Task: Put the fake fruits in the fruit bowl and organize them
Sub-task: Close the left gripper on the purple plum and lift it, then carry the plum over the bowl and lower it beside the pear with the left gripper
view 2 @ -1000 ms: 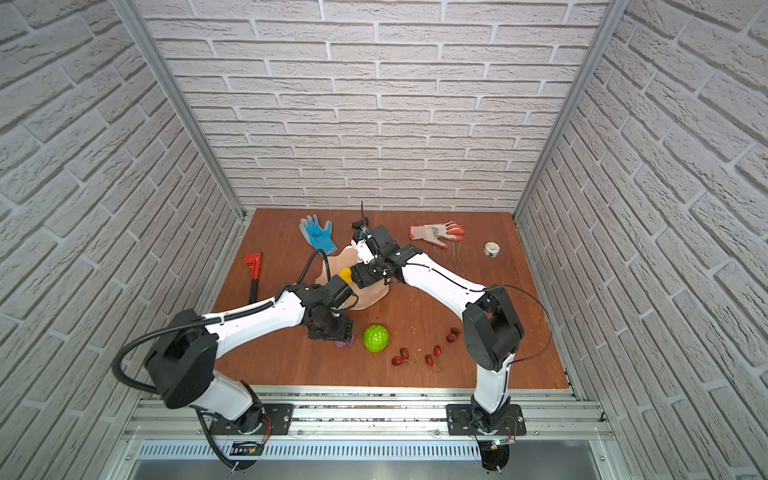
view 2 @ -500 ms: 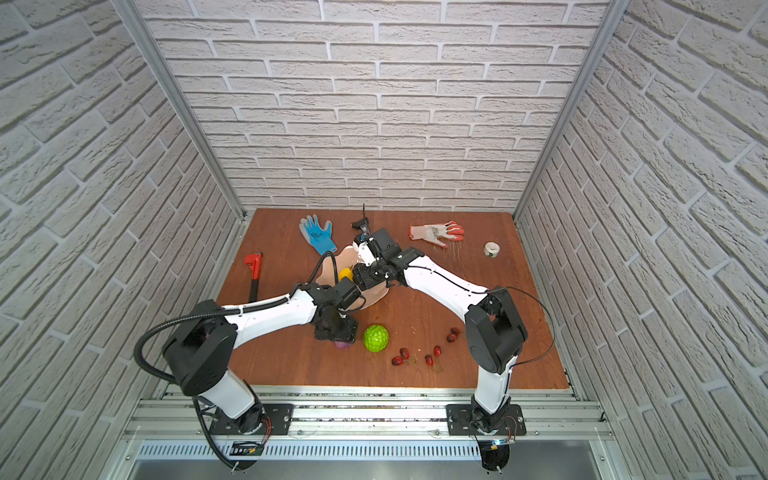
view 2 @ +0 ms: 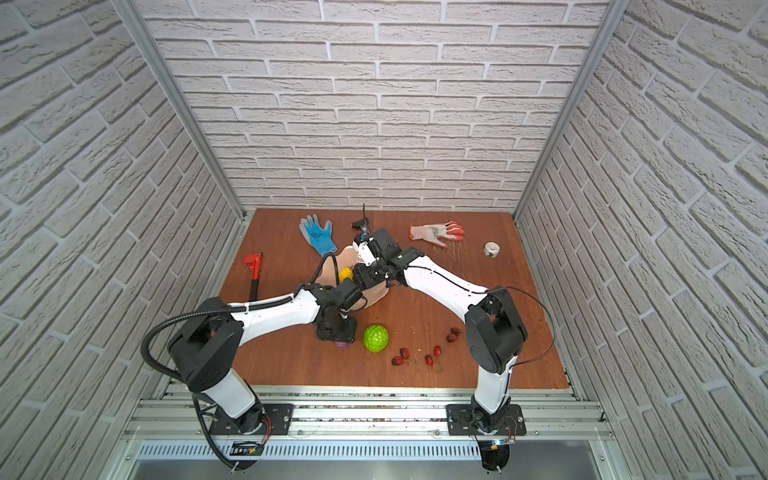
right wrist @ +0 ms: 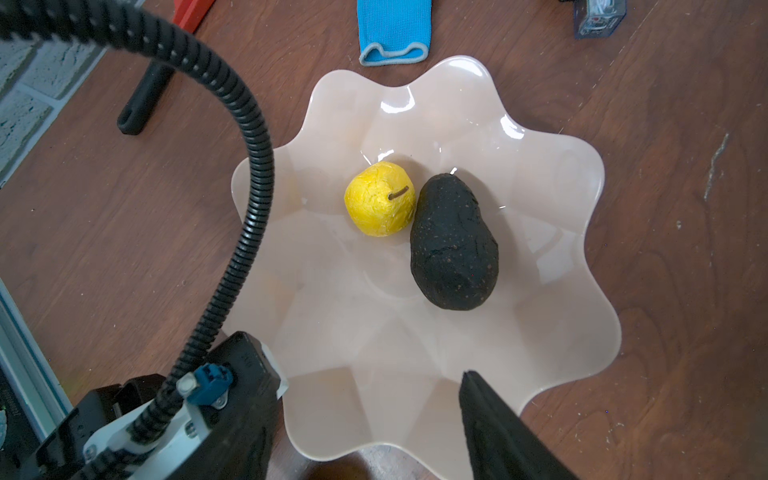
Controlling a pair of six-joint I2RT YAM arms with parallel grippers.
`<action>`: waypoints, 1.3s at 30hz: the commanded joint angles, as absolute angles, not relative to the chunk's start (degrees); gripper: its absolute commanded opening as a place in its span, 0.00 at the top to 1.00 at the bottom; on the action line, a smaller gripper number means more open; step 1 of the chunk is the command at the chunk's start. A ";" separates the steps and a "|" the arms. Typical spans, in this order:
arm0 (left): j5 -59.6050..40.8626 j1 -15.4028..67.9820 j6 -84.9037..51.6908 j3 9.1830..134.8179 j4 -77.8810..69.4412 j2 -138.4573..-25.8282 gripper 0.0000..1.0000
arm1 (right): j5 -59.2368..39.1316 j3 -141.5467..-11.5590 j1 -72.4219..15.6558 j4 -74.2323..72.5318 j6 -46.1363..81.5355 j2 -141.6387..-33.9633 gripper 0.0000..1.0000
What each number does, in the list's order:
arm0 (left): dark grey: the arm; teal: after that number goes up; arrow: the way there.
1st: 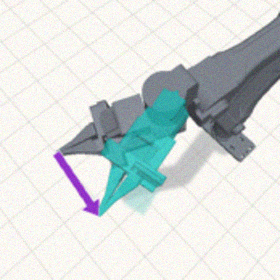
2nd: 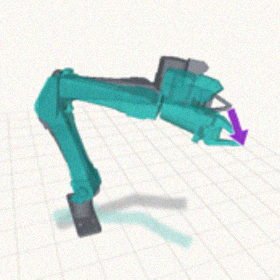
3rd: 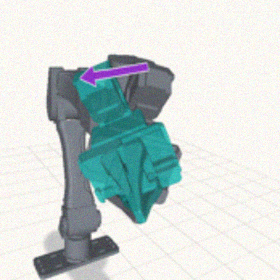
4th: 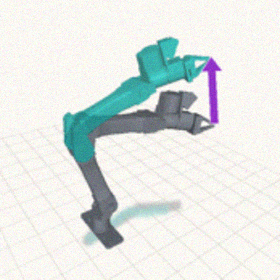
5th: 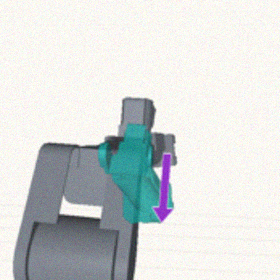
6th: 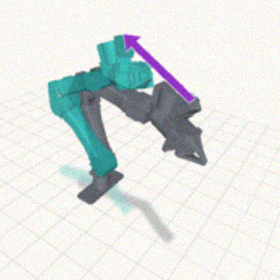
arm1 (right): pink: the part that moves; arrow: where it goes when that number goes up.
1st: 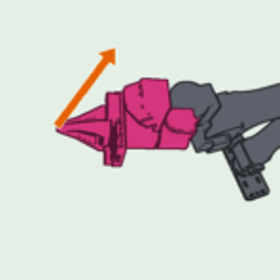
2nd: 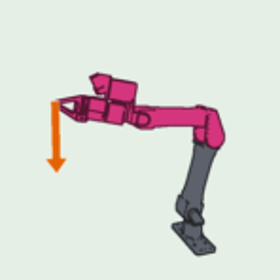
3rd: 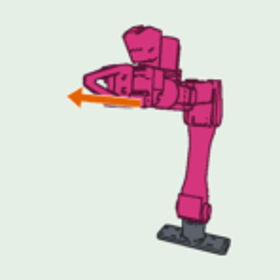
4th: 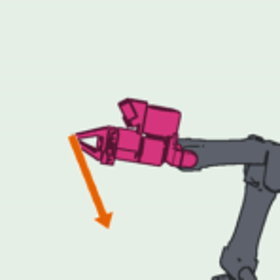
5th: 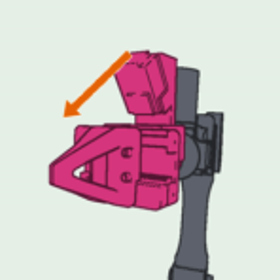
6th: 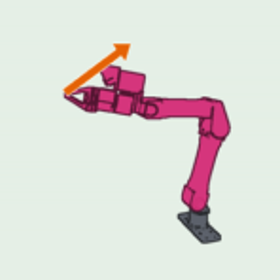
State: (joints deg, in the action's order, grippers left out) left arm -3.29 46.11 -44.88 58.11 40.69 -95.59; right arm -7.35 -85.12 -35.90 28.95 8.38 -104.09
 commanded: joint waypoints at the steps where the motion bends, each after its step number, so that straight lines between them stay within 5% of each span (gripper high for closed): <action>1: -3.31 46.52 -45.59 58.36 40.21 -95.24 0.47 | -7.02 -84.39 -36.30 27.33 8.55 -102.22 0.29; 26: -6.73 42.21 -41.97 66.16 57.57 -80.91 0.52 | -1.38 -85.92 -36.30 33.00 4.98 -101.18 0.29; 39: -8.60 29.49 -29.18 85.51 56.44 -95.98 0.53 | -1.46 -84.46 -36.34 33.27 3.37 -97.56 0.29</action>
